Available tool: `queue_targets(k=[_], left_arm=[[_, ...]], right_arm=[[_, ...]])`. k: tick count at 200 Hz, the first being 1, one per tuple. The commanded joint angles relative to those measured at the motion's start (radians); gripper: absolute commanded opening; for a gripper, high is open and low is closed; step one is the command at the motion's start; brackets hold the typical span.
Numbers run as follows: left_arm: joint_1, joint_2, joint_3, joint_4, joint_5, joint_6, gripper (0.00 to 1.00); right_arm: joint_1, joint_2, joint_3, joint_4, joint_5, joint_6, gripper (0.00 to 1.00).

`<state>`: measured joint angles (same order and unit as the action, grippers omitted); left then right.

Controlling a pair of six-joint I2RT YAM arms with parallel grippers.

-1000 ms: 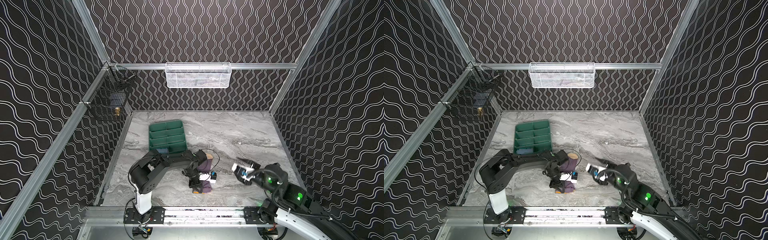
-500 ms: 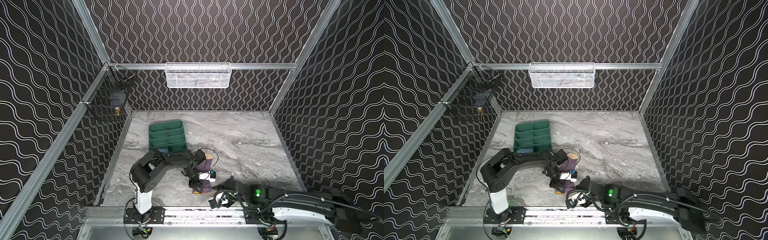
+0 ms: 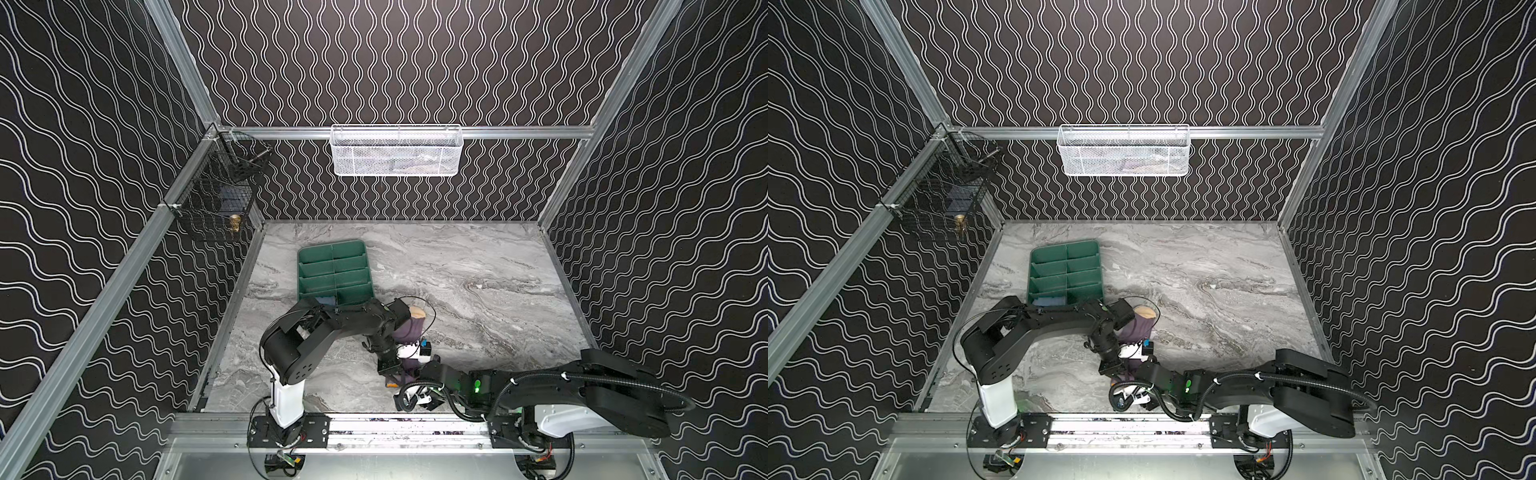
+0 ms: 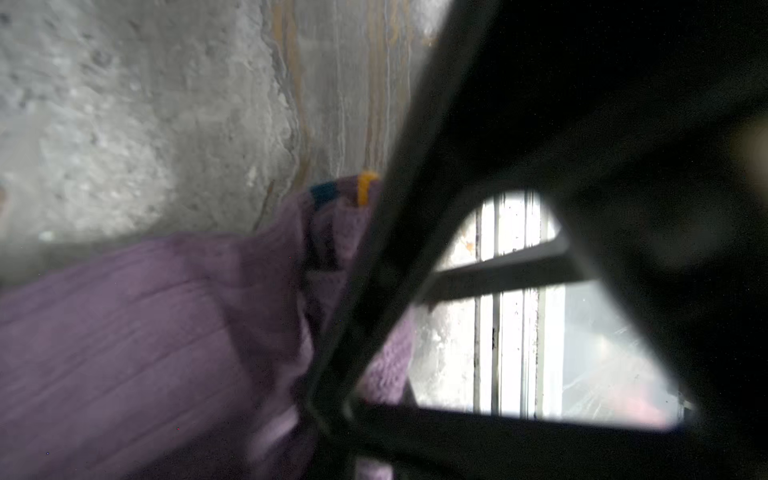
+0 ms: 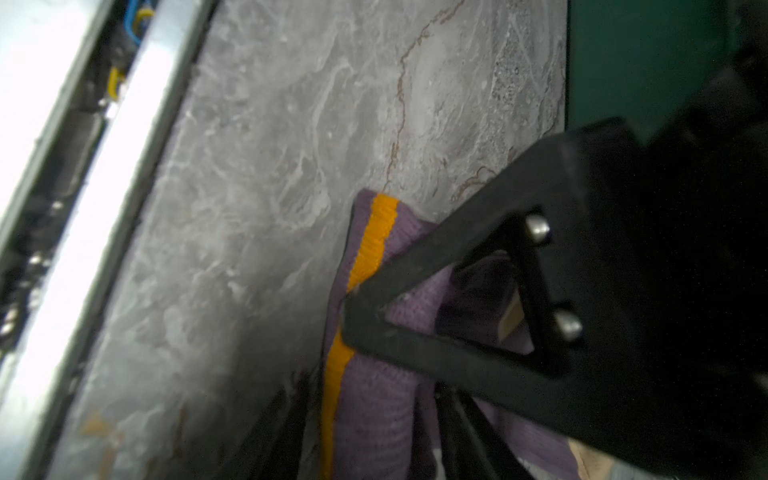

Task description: Roll the socks

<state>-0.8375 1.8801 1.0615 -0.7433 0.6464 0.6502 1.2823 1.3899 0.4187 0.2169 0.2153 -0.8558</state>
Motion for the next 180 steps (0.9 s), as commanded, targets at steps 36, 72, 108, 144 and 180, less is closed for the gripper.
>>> queue_targets(k=[36,72,108,144,180], left_arm=[[0.000,-0.004,0.006,0.009,-0.093,-0.002,0.00],[0.000,-0.091,0.000,0.046,-0.132,-0.026,0.31],[0.000,-0.291,-0.031,0.090,-0.246,-0.085,0.39],[0.001,-0.585,-0.108,0.216,-0.639,-0.206,0.39],[0.001,-0.989,-0.187,0.332,-0.959,-0.180,0.47]], right_arm=[[-0.005,0.092,0.032,-0.167,-0.035,0.053,0.08],[-0.006,0.075,0.049,-0.279,-0.076,0.107,0.00],[-0.038,0.036,0.075,-0.385,-0.119,0.181,0.00],[-0.112,0.023,0.154,-0.521,-0.256,0.225,0.00],[-0.201,0.112,0.333,-0.718,-0.413,0.287,0.00]])
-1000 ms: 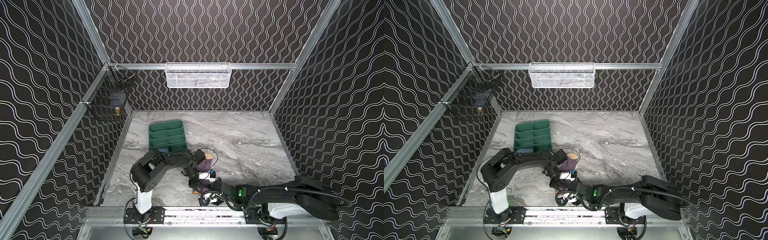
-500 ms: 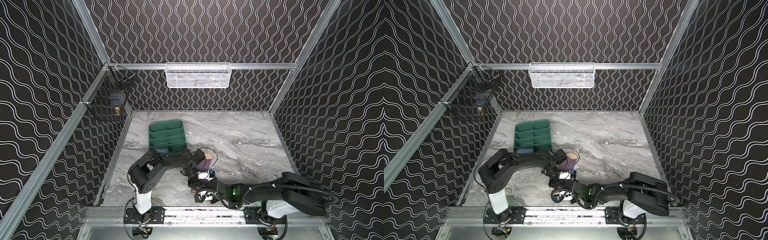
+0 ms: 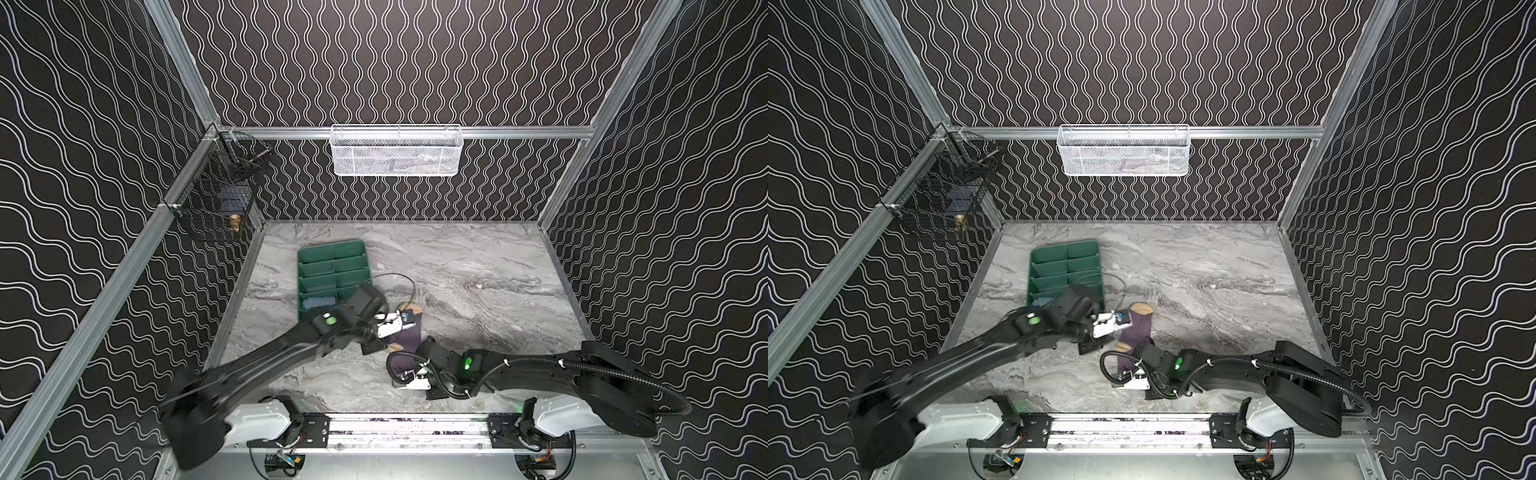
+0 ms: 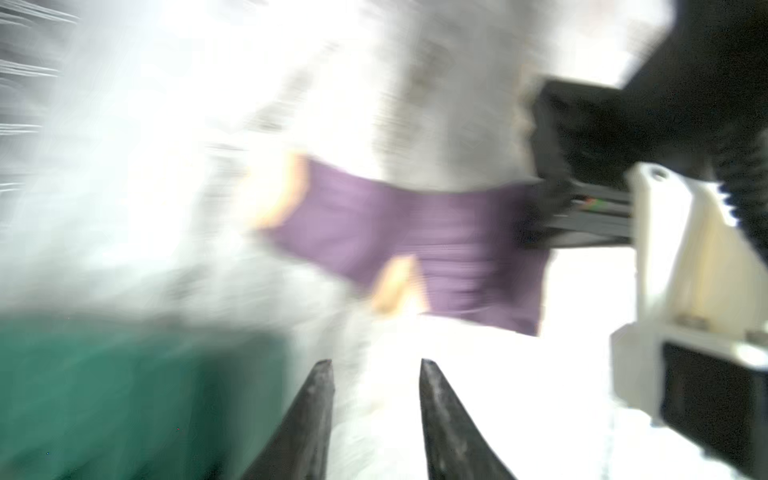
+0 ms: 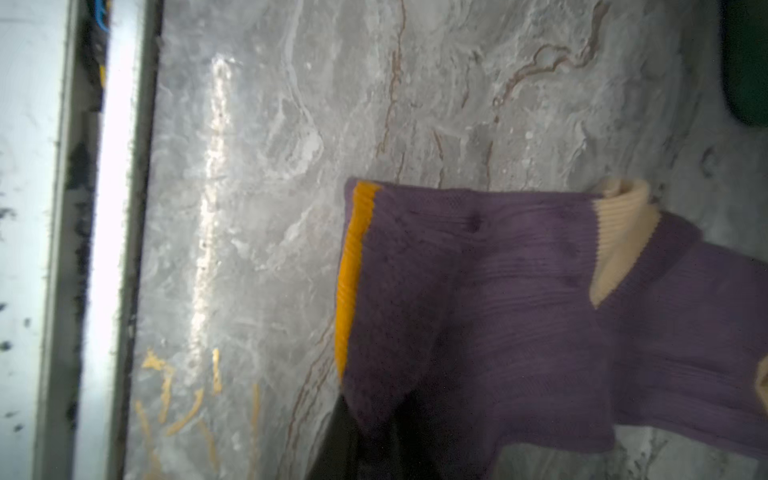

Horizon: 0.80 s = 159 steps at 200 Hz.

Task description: Roll the socks

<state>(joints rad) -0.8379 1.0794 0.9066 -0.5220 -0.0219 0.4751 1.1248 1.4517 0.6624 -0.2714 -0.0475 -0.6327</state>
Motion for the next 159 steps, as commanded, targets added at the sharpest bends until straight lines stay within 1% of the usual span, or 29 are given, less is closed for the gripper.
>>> queue_targets(k=[1,21,29,40,49,63,83,92,109,126,135,138,159], left_arm=[[0.002,-0.194,-0.034,0.113,-0.295,-0.003,0.48],[0.002,-0.376,-0.041,0.115,-0.334,0.064,0.54],[0.002,-0.424,-0.033,0.094,-0.321,0.092,0.56],[0.002,-0.467,-0.002,0.045,-0.275,0.125,0.61],[0.002,-0.480,0.035,-0.025,-0.197,0.151,0.65],[0.001,-0.458,0.109,-0.161,-0.028,0.198,0.68],[0.001,-0.352,0.194,-0.333,0.165,0.253,0.69],[0.001,-0.287,0.214,-0.401,0.209,0.265,0.69],[-0.001,-0.178,0.208,-0.447,0.229,0.278,0.69],[-0.032,-0.122,0.163,-0.400,0.210,0.283,0.69],[-0.073,-0.114,0.125,-0.341,0.177,0.277,0.69],[-0.090,-0.112,0.109,-0.317,0.163,0.274,0.70],[-0.232,-0.067,-0.001,-0.173,0.058,0.262,0.71]], right_arm=[[-0.046,0.053,0.096,-0.233,-0.154,0.065,0.00],[-0.099,0.142,0.217,-0.350,-0.239,0.099,0.00],[-0.108,0.175,0.254,-0.381,-0.264,0.112,0.00],[-0.117,0.216,0.296,-0.406,-0.305,0.119,0.00],[-0.128,0.246,0.326,-0.422,-0.336,0.129,0.00],[-0.150,0.300,0.378,-0.440,-0.363,0.151,0.00],[-0.188,0.372,0.422,-0.454,-0.354,0.179,0.00],[-0.206,0.396,0.432,-0.452,-0.361,0.174,0.00],[-0.235,0.419,0.432,-0.425,-0.376,0.155,0.00],[-0.249,0.438,0.434,-0.410,-0.365,0.134,0.00],[-0.257,0.440,0.440,-0.407,-0.364,0.124,0.00],[-0.260,0.467,0.444,-0.409,-0.366,0.122,0.00],[-0.282,0.513,0.470,-0.418,-0.379,0.110,0.00]])
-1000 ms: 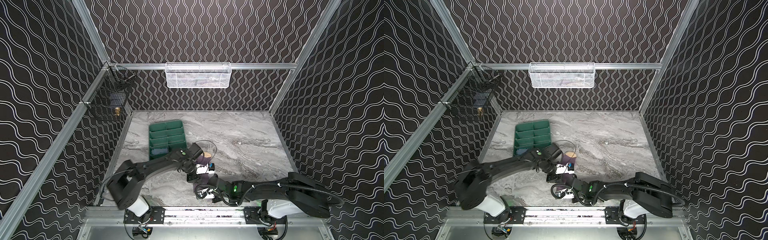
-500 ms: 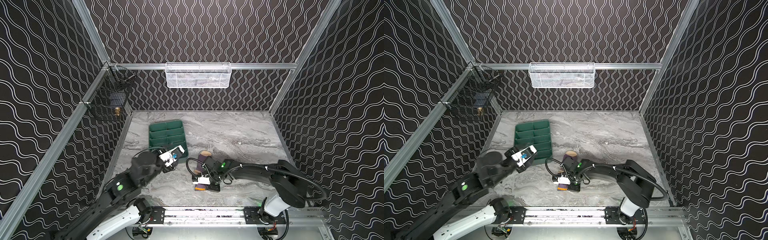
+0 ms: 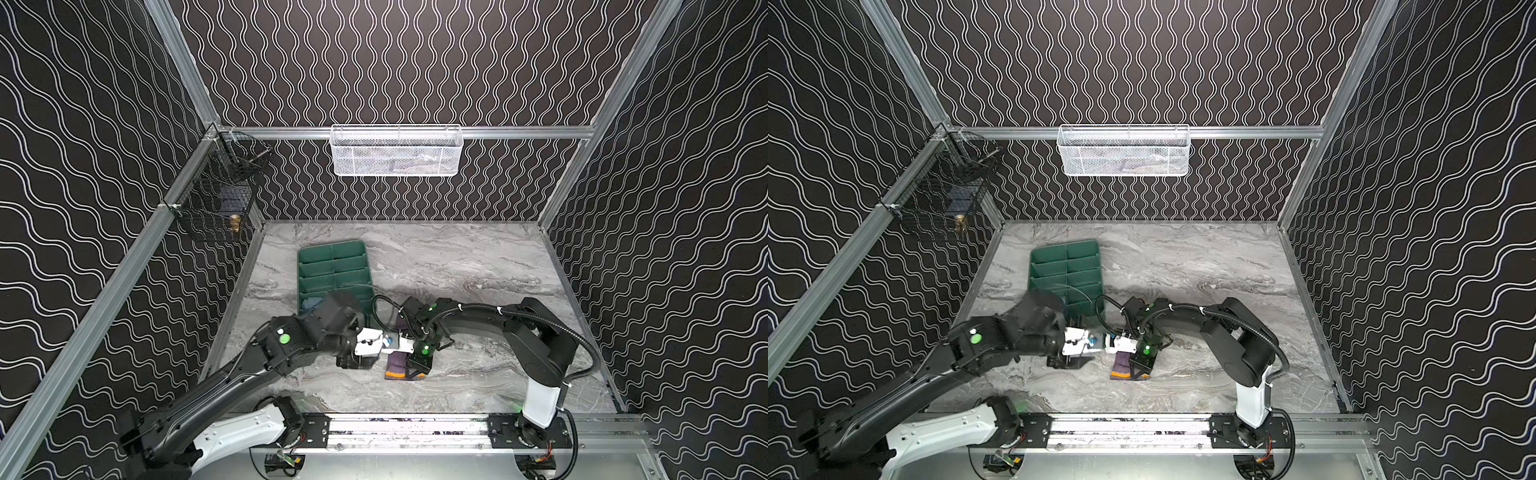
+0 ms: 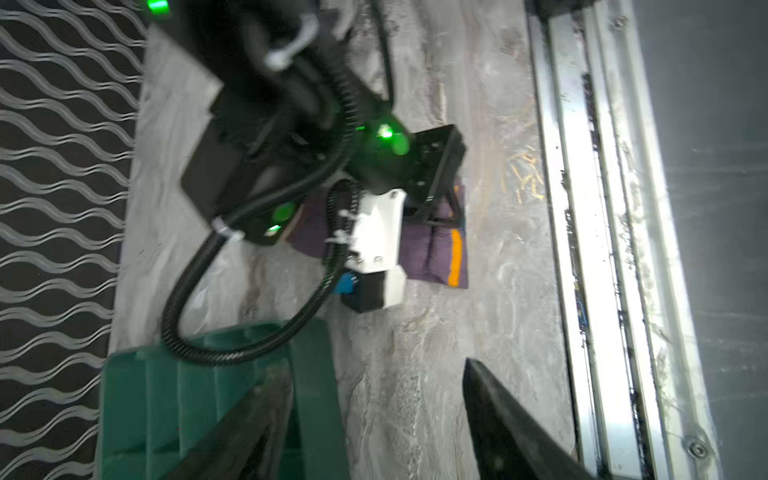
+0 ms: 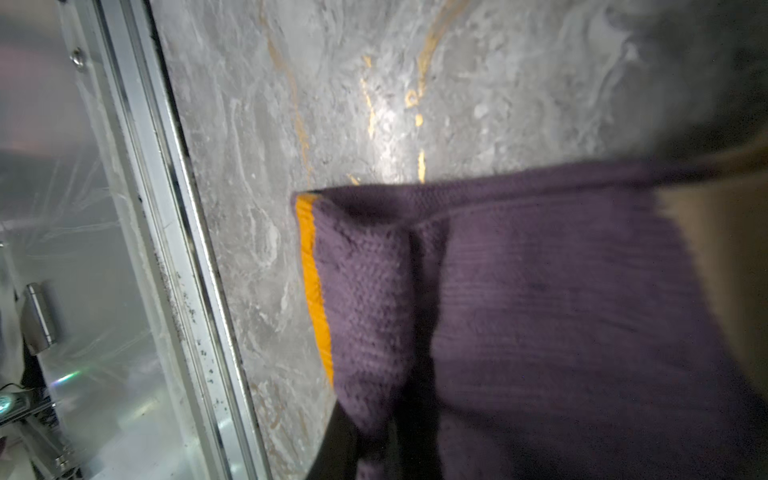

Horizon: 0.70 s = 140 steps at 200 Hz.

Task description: Roll the socks

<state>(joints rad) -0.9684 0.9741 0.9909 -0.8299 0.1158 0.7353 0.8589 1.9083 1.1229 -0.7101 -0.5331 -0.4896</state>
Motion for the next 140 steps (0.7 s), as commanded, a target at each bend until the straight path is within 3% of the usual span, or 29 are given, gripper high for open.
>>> queue_targets(k=[1,29,62,86,115,140], left_arm=[[-0.108,0.042,-0.089,0.139,-0.084,0.001,0.72],[-0.225,0.204,-0.192,0.290,-0.172,-0.029,0.72],[-0.233,0.366,-0.276,0.512,-0.189,-0.106,0.73],[-0.233,0.462,-0.268,0.550,-0.195,-0.135,0.72],[-0.233,0.544,-0.267,0.585,-0.241,-0.163,0.64],[-0.233,0.590,-0.263,0.580,-0.252,-0.171,0.49]], right_arm=[[-0.017,0.058,0.010,0.021,0.106,-0.033,0.00],[-0.032,0.093,0.020,0.026,0.111,-0.036,0.00],[-0.037,0.103,0.015,0.037,0.120,-0.033,0.00],[-0.037,0.099,0.009,0.045,0.117,-0.036,0.00],[-0.036,0.097,0.010,0.052,0.111,-0.039,0.00],[-0.038,0.095,0.005,0.061,0.101,-0.044,0.00]])
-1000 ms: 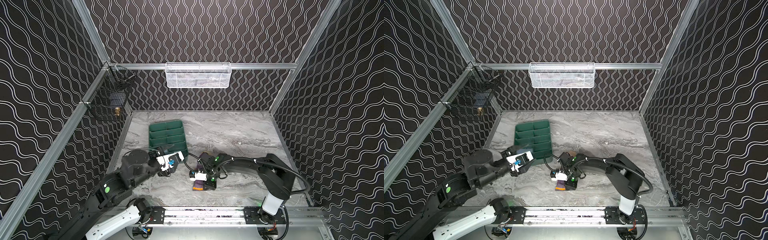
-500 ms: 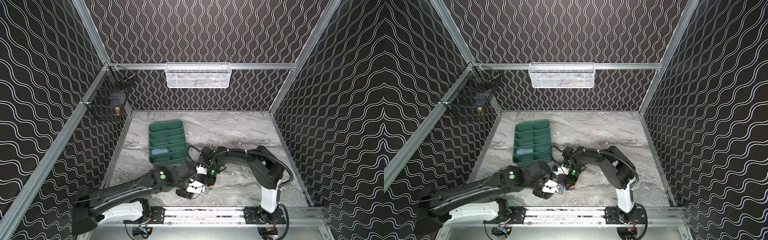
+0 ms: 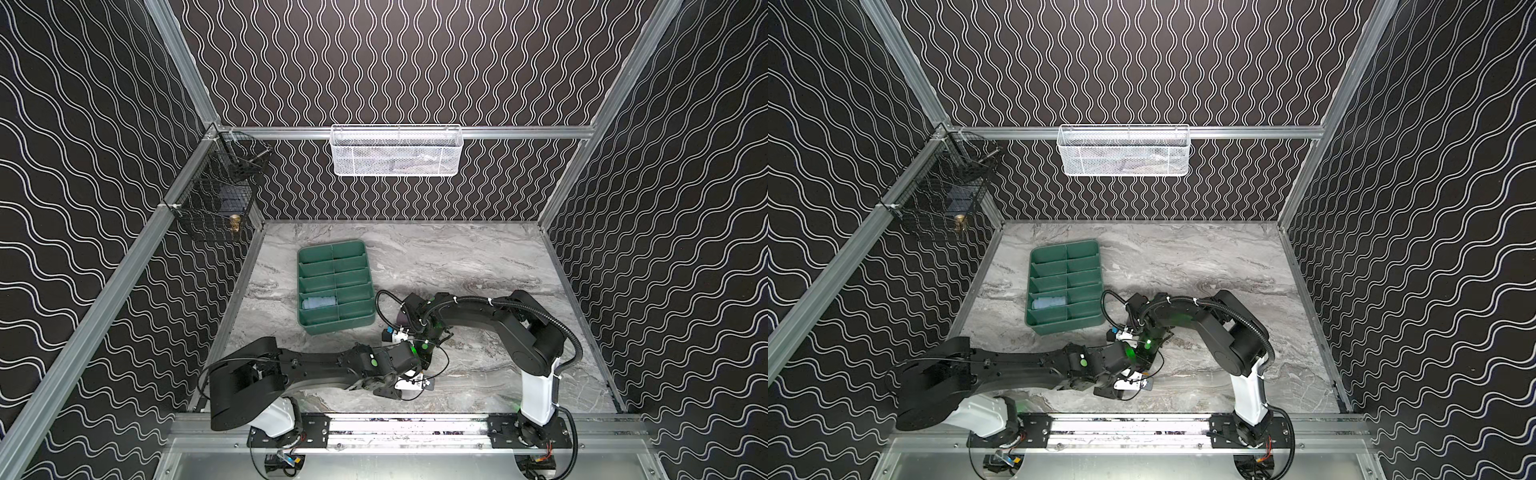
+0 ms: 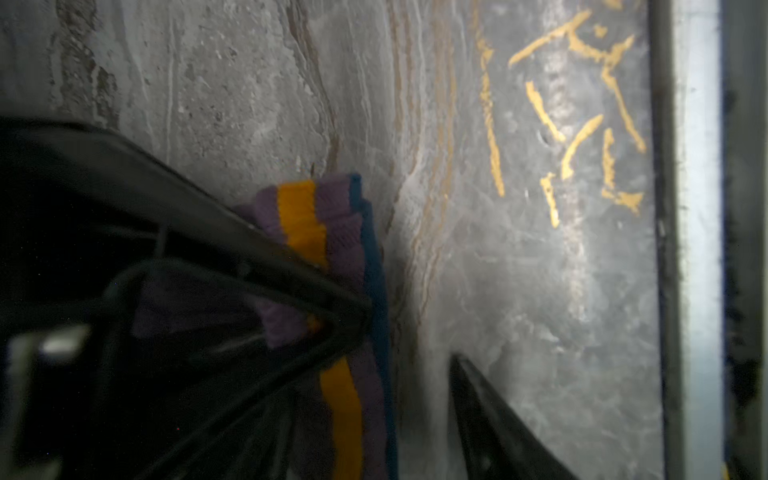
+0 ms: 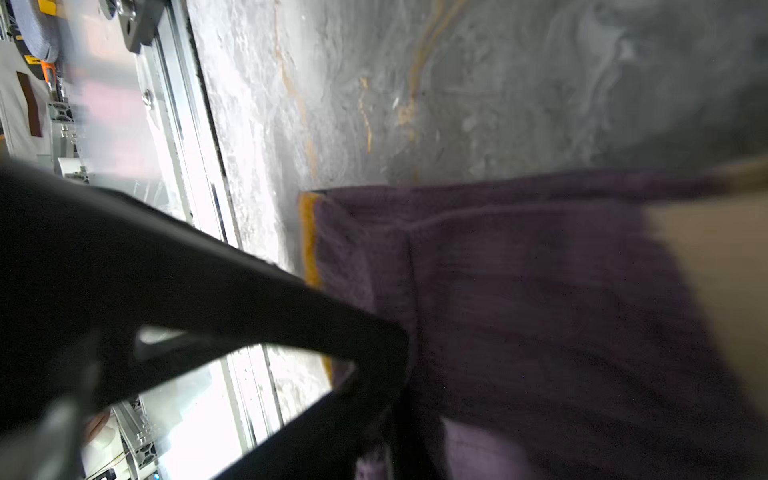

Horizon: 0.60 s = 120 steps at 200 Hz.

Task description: Roll the socks

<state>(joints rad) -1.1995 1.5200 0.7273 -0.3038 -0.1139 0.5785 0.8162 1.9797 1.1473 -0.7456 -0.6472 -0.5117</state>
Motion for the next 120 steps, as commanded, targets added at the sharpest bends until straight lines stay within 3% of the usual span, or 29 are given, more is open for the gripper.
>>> queue_targets(k=[1,37,53,70,82,97,103,109,120], left_arm=[[-0.002,0.046,0.000,0.053,-0.023,-0.015,0.48],[-0.002,0.108,0.015,0.031,-0.074,-0.019,0.20],[-0.002,0.112,0.019,0.028,-0.076,-0.020,0.10],[-0.002,0.105,0.013,0.018,-0.070,-0.015,0.05],[-0.002,0.103,0.009,0.006,-0.069,0.003,0.02],[0.000,0.098,0.006,-0.010,-0.077,0.020,0.00],[0.000,0.098,0.007,-0.017,-0.076,0.029,0.00],[0.000,0.096,0.005,-0.021,-0.073,0.033,0.00],[0.000,0.091,0.005,-0.028,-0.066,0.038,0.00]], right_arm=[[0.005,0.025,-0.021,0.097,0.215,-0.022,0.00],[0.005,0.008,-0.029,0.107,0.195,-0.019,0.01],[0.004,-0.012,-0.041,0.116,0.195,-0.015,0.07],[0.005,-0.054,-0.066,0.140,0.212,-0.006,0.23],[0.003,-0.104,-0.097,0.167,0.225,-0.008,0.42],[0.000,-0.159,-0.126,0.192,0.250,-0.007,0.53],[0.000,-0.178,-0.138,0.200,0.273,-0.005,0.66],[-0.001,-0.197,-0.142,0.208,0.299,0.001,0.97],[-0.002,-0.235,-0.185,0.222,0.357,0.009,1.00]])
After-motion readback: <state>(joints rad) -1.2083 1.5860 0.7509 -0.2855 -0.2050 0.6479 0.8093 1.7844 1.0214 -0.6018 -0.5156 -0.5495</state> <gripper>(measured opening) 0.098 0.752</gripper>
